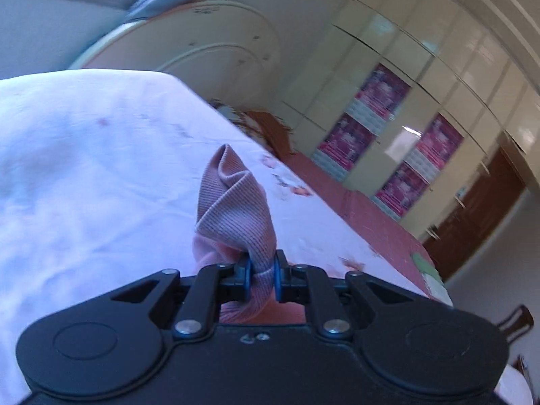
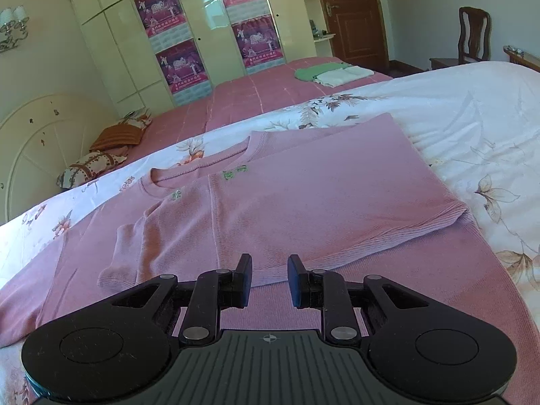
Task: Fold small clothes
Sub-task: 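Lift the sleeve with the left gripper, fold it across the body, release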
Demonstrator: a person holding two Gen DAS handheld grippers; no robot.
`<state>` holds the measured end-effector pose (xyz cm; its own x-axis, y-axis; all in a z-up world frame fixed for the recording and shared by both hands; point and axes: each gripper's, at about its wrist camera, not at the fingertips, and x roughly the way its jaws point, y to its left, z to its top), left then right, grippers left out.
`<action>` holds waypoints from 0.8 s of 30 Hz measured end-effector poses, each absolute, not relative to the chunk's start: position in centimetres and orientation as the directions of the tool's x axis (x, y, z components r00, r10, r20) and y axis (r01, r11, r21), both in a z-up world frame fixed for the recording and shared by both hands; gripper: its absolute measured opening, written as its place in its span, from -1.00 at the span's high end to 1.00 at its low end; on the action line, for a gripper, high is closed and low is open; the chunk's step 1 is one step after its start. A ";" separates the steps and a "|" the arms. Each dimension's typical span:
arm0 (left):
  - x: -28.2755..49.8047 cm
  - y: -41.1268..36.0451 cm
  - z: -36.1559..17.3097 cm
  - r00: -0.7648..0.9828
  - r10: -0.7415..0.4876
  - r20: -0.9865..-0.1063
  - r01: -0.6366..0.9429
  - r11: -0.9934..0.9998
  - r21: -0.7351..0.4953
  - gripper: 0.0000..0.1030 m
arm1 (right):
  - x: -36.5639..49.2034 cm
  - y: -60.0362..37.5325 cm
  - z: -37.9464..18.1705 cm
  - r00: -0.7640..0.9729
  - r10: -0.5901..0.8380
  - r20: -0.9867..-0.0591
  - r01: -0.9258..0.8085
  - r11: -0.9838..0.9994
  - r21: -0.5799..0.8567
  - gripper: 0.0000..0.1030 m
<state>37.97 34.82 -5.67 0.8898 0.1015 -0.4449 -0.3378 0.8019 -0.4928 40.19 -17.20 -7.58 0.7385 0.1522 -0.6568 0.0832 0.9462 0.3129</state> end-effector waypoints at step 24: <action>47.6 2.1 -12.4 0.703 -0.406 -0.584 0.191 0.898 -0.396 0.18 | 37.9 -27.5 -8.8 0.701 0.281 -0.655 0.098 0.872 0.480 0.55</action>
